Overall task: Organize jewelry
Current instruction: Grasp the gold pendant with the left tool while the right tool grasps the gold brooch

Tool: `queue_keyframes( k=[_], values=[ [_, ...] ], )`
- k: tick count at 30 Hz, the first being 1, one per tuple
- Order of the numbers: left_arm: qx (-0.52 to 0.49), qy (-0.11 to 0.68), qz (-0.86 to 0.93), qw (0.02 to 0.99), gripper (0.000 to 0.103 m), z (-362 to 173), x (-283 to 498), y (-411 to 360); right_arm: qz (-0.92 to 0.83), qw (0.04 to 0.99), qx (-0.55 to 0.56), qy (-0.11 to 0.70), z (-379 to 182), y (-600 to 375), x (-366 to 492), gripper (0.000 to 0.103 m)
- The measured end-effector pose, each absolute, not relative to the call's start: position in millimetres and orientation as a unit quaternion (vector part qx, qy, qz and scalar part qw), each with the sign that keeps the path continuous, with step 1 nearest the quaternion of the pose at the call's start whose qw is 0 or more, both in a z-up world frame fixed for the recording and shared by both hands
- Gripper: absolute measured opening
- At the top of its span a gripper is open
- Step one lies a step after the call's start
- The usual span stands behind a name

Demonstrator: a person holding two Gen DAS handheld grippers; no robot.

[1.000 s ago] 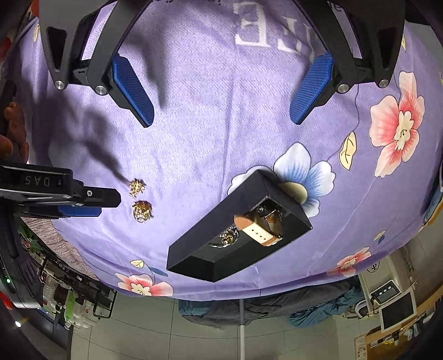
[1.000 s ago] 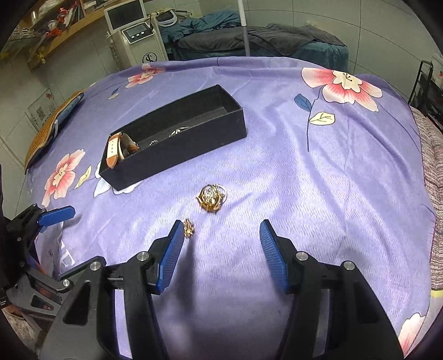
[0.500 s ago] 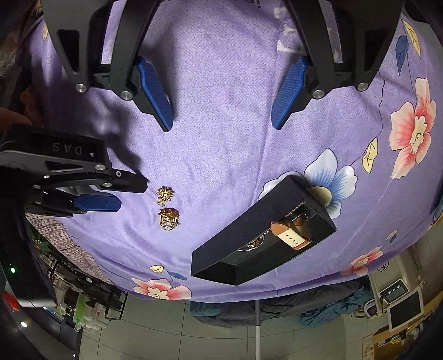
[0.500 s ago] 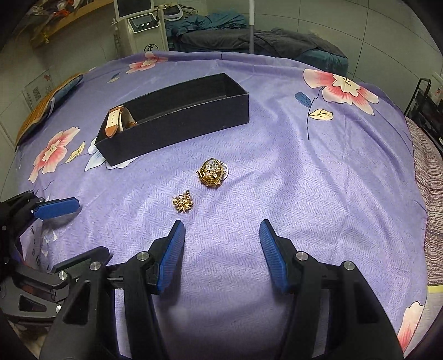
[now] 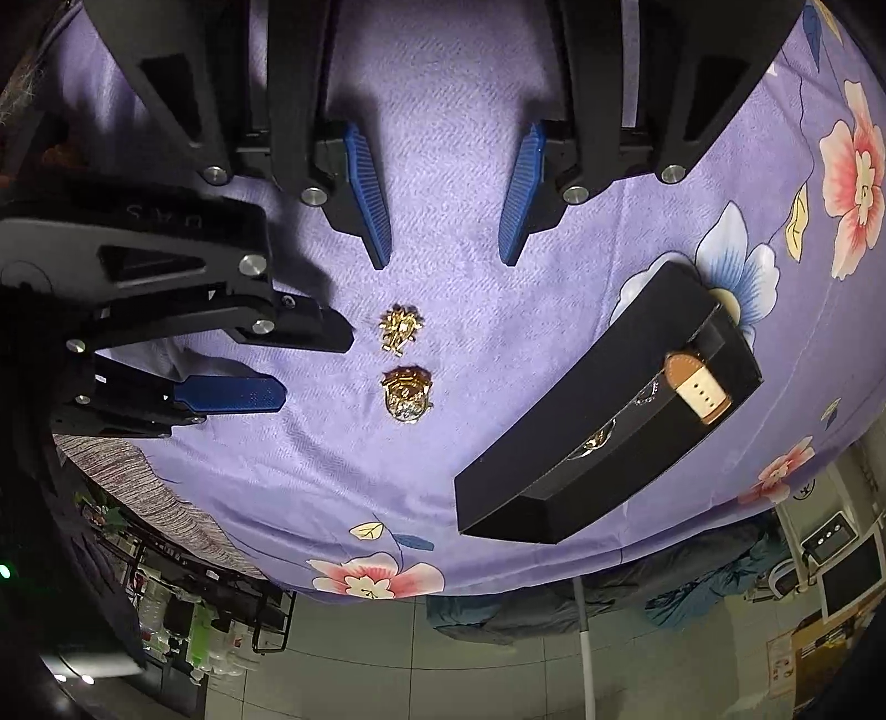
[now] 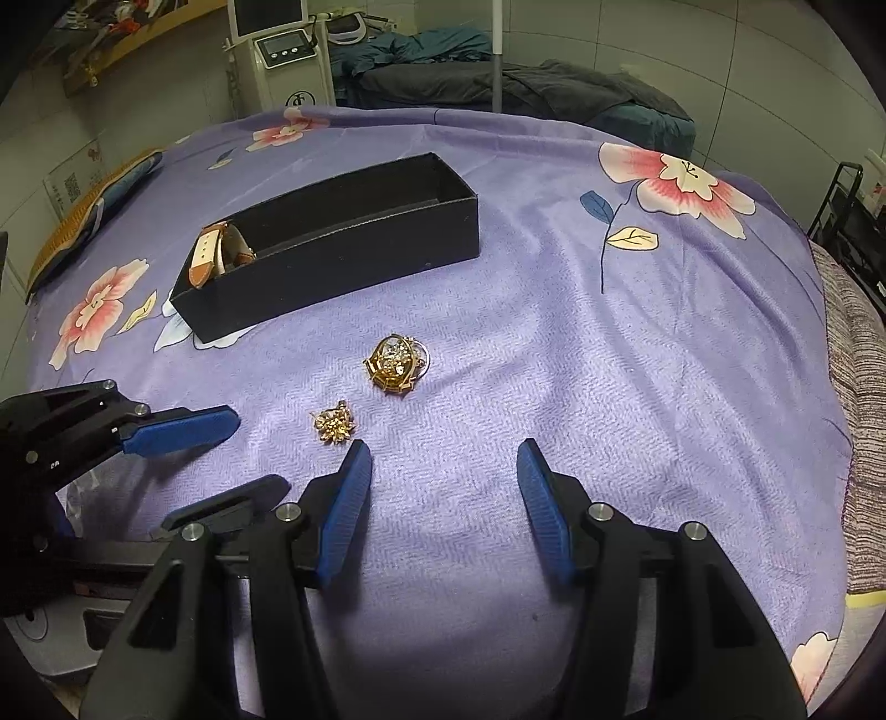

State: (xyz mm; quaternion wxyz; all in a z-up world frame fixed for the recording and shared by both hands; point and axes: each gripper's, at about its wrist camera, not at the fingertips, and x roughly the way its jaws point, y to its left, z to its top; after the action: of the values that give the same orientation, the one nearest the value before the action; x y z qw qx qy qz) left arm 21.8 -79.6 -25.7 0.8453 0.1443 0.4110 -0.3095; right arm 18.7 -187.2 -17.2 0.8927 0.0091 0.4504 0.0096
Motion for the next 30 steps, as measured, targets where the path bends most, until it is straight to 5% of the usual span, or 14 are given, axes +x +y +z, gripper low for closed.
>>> queue_keyframes(
  k=[4, 8, 21, 29, 30],
  values=[
    [0.156, 0.4, -0.321, 0.844, 0.038, -26, 28, -97, 0.002, 0.894, 0.02, 0.448, -16, -195, 19, 0.056],
    [0.148, 0.4, -0.338, 0.839, 0.018, -27, 36, -105, -0.007, 0.894, 0.036, 0.446, -13, -205, 19, 0.056],
    [0.107, 0.42, -0.282, 0.856, 0.018, -29, 35, -36, 0.029, 0.895, -0.001, 0.445, -13, -174, 37, 0.055],
    [0.082, 0.435, -0.261, 0.858, 0.018, -29, 39, -12, 0.008, 0.887, -0.062, 0.457, -25, -148, 59, 0.037],
    [0.082, 0.435, -0.261, 0.858, 0.018, -29, 39, -13, 0.005, 0.887, -0.058, 0.457, -24, -148, 60, 0.028]
  ],
)
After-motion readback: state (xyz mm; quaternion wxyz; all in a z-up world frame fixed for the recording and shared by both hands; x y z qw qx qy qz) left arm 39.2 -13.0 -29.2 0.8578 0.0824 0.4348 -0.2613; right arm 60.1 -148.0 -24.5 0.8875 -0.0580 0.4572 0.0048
